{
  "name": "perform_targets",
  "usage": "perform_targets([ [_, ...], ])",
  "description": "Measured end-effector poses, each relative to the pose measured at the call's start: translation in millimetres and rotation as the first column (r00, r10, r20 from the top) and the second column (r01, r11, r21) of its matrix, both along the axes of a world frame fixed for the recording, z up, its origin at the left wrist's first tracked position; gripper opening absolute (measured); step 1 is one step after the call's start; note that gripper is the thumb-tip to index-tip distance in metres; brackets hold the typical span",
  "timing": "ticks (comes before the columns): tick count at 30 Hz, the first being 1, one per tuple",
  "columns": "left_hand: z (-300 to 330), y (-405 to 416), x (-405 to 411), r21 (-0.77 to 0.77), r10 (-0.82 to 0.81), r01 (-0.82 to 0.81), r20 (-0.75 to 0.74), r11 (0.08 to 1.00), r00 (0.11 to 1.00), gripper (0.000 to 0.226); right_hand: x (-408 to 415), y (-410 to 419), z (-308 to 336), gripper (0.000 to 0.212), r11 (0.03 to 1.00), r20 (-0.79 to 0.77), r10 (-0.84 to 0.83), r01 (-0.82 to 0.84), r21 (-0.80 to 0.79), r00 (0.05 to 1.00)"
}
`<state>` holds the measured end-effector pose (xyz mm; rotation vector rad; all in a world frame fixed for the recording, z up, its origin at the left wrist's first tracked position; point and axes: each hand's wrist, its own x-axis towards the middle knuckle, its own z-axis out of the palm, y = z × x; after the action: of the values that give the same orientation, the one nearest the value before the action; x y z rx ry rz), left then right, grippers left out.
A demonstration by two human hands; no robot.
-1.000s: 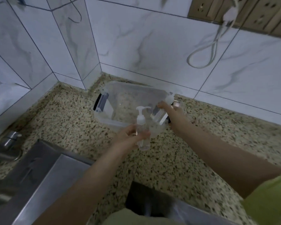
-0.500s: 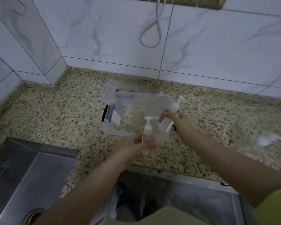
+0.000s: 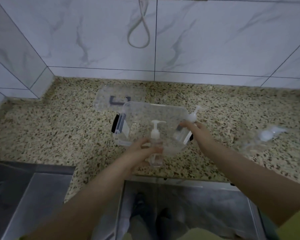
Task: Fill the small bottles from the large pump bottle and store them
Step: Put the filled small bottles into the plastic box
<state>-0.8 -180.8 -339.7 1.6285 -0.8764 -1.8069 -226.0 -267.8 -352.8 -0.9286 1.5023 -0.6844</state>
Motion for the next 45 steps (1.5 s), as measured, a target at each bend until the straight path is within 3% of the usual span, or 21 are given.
perform_targets([
  [3,11,-20,9,-0.098,0.075,-0.065,0.104,0.993,0.992,0.069,4,-4,11,0.052,0.982,-0.097,-0.042,0.023,-0.188,0.994],
  [6,20,-40,17,-0.221,0.110,-0.052,0.256,0.974,0.960,0.060,15,-7,25,0.035,0.929,-0.234,-0.055,-0.036,-0.369,0.971],
  [8,21,-55,22,-0.264,0.091,0.011,0.372,0.964,0.924,0.061,26,-13,36,0.028,0.931,-0.254,0.003,-0.095,-0.353,0.967],
  [11,16,-74,29,-0.194,0.009,0.102,0.500,0.976,0.866,0.073,44,-20,43,0.026,0.926,-0.290,0.169,-0.252,-0.281,0.942],
  [15,2,-92,33,-0.099,-0.149,0.324,0.736,0.941,0.660,0.089,66,-28,24,0.030,0.903,-0.376,0.358,-0.419,-0.092,0.855],
  [19,-28,-110,34,-0.020,-0.249,0.374,0.714,0.927,0.654,0.100,83,-36,-1,0.070,0.860,-0.490,0.475,-0.503,0.084,0.731],
  [25,-79,-130,31,0.200,-0.439,0.439,0.708,0.876,0.554,0.100,103,-45,-24,0.048,0.792,-0.505,0.599,-0.555,0.255,0.621],
  [29,-102,-134,29,0.244,-0.443,0.393,0.691,0.887,0.571,0.092,113,-51,-41,0.041,0.713,-0.485,0.691,-0.613,0.339,0.536],
  [33,-140,-143,29,0.270,-0.422,0.331,0.679,0.904,0.600,0.087,117,-54,-47,0.021,0.714,-0.552,0.685,-0.589,0.378,0.476],
  [34,-165,-149,32,0.281,-0.430,0.332,0.695,0.900,0.577,0.076,115,-56,-55,0.018,0.708,-0.564,0.689,-0.589,0.389,0.456],
  [36,-159,-151,32,0.331,-0.471,0.347,0.728,0.877,0.498,0.050,117,-56,-52,0.042,0.695,-0.598,0.690,-0.606,0.387,0.409],
  [38,-132,-146,32,0.356,-0.511,0.402,0.763,0.843,0.397,0.047,118,-58,-51,0.055,0.719,-0.638,0.659,-0.582,0.381,0.397],
  [40,-108,-140,32,0.356,-0.530,0.509,0.811,0.784,0.249,0.050,115,-59,-52,0.053,0.712,-0.661,0.661,-0.575,0.404,0.354],
  [43,-100,-136,33,0.319,-0.505,0.643,0.854,0.696,0.122,0.040,110,-58,-60,0.065,0.742,-0.647,0.650,-0.515,0.429,0.398],
  [45,-99,-137,35,0.298,-0.498,0.693,0.861,0.657,0.103,0.033,110,-58,-63,0.074,0.771,-0.629,0.626,-0.487,0.411,0.461],
])
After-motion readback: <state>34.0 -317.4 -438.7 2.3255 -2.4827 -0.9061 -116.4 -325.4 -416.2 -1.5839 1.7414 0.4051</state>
